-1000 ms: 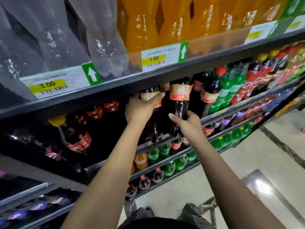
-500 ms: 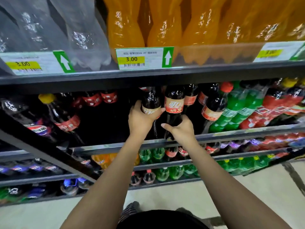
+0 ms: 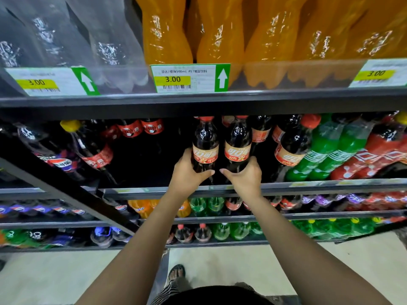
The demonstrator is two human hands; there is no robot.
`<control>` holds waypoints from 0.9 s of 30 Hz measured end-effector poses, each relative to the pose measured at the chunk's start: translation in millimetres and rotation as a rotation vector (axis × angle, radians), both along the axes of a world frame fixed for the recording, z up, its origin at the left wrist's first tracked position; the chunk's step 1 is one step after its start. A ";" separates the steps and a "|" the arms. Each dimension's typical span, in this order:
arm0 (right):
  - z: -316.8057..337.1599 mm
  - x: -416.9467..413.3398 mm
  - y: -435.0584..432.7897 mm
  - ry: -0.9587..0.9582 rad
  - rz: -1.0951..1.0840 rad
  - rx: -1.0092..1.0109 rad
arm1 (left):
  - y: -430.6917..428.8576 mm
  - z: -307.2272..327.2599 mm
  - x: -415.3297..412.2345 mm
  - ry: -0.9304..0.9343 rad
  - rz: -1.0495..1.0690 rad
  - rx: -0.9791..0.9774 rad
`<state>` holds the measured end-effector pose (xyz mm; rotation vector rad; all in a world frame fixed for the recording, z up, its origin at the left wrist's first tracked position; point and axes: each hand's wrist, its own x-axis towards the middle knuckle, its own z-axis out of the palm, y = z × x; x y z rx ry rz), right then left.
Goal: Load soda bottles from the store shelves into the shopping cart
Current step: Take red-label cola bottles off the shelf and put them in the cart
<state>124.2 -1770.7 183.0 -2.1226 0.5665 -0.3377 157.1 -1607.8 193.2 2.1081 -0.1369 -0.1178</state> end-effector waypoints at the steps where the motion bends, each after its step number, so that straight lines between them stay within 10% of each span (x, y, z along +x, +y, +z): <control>1: -0.6 -0.3 0.6 0.006 -0.007 0.002 | 1.0 -1.9 -0.5 0.002 -0.008 0.000; 27: -9.7 -21.6 -15.5 -0.074 -0.221 -0.090 | -49.0 -22.1 8.6 -0.134 -0.051 0.093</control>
